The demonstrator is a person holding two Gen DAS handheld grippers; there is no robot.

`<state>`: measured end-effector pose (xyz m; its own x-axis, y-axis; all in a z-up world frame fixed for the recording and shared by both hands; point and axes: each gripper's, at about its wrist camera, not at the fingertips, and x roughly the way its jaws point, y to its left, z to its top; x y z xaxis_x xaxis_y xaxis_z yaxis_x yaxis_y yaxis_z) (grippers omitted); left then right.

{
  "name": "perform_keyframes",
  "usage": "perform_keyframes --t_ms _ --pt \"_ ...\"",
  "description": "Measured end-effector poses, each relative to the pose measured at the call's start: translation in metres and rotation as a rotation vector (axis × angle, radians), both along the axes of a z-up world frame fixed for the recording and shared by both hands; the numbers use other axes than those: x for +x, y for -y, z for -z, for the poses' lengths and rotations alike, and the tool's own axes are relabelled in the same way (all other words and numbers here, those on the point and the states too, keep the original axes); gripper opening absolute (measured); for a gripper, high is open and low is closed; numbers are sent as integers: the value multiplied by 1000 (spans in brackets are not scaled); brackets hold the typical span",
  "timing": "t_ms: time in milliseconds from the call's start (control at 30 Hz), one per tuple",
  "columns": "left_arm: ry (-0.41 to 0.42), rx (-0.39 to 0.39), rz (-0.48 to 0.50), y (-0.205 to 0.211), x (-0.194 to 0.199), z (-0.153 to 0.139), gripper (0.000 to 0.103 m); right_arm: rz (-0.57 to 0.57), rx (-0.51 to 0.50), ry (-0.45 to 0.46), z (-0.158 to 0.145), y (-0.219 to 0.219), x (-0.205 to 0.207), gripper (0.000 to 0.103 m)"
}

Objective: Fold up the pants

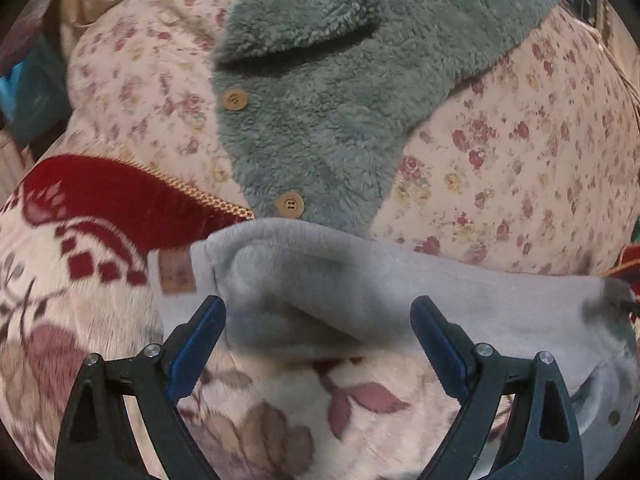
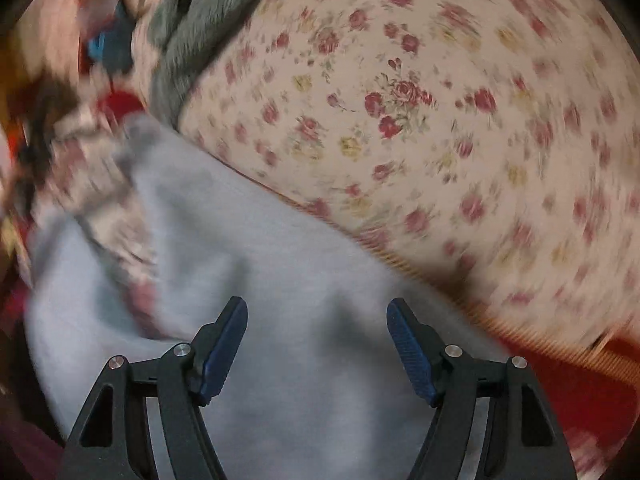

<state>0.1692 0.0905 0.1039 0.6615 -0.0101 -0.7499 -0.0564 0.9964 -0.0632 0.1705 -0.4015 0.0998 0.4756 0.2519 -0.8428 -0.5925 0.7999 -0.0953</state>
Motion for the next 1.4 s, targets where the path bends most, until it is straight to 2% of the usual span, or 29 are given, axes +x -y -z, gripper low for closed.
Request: perform_keyframes --t_ms 167,367,500,633,900,1067,1100,1133,1167,1200,1233,1333,1400 --pt "-25 40 43 -13 25 14 93 -64 -99 -27 21 -9 33 77" --pt "-62 96 164 -22 41 25 93 -177 -211 -79 43 -35 51 77" --pt "-98 90 163 -37 55 34 93 -195 -254 -85 51 -46 60 77" --pt "-105 122 169 -43 67 40 93 -212 -247 -100 52 -56 64 76" --pt "-90 200 199 -46 85 37 93 -253 -314 -107 59 -75 63 76" --pt "-168 252 204 -47 103 57 92 -246 -396 -98 78 -91 65 74" --pt "-167 257 200 -44 104 61 86 -240 -420 -98 82 -92 64 62" --pt "-151 247 201 -41 106 62 64 -240 -448 -97 87 -96 62 50" --pt "-137 246 182 -39 107 61 34 -238 -481 -93 92 -99 58 32" --pt "-131 254 161 -39 106 60 22 -230 -501 -95 94 -101 54 23" --pt "-136 259 129 -42 107 59 15 -222 -508 -96 95 -103 52 20" --pt "-121 302 136 -39 96 50 14 -203 -520 -82 91 -113 41 14" --pt "-93 300 131 -38 85 38 13 -189 -514 -64 81 -118 34 14"
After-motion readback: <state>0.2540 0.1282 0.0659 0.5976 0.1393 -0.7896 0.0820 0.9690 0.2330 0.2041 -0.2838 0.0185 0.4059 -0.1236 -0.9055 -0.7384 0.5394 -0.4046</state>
